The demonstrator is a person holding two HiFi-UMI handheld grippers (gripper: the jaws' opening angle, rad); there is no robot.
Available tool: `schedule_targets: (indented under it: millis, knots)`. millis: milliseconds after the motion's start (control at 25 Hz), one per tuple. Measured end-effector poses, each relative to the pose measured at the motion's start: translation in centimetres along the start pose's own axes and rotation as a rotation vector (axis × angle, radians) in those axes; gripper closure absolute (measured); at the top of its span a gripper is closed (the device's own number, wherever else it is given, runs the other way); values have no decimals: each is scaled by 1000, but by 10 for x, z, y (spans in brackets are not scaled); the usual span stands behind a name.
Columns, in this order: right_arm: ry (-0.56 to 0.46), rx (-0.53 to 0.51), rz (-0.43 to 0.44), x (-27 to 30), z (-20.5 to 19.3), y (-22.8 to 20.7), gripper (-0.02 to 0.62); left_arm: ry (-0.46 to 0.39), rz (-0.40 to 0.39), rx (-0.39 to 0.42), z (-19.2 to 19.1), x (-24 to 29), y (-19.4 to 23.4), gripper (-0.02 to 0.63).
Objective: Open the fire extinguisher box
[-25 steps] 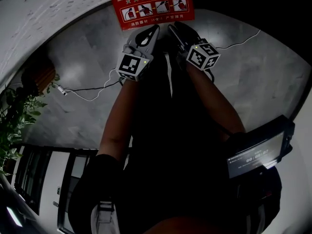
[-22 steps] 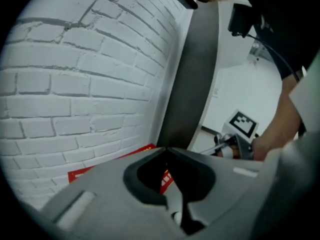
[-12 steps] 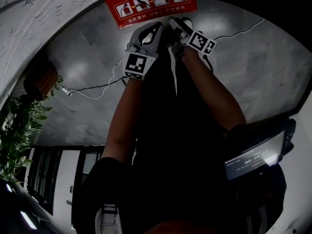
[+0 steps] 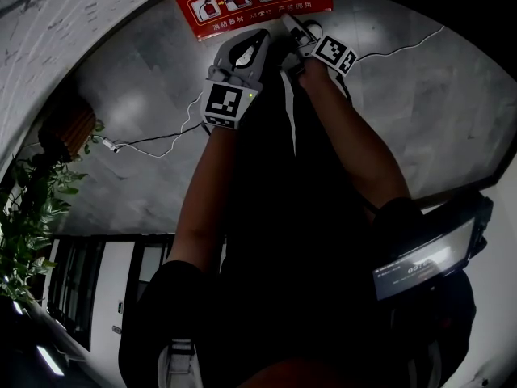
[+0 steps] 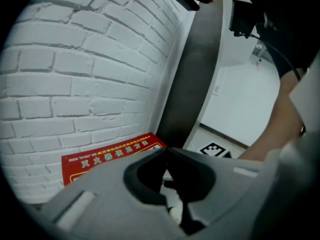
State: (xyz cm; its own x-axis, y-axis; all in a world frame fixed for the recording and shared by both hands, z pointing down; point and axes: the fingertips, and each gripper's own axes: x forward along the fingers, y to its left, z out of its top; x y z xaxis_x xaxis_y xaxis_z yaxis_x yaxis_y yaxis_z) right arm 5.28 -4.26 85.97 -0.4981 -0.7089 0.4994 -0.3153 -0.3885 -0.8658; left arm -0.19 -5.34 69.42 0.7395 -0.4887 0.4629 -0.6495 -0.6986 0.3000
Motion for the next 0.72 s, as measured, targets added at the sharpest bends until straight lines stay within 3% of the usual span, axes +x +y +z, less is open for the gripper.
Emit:
schedule_targets:
  millis: [160,320,720]
  knots:
    - [19,-7,-44,6,1,-5,477,4,3,-7,-3,-3,-1,604]
    - [28,4,-57,2,1,-1,483,-12,12,-15,4,-8,-1,604]
    - [27,-1,43,-23,7,48,503,-74,23,5,46,-18,-4,604]
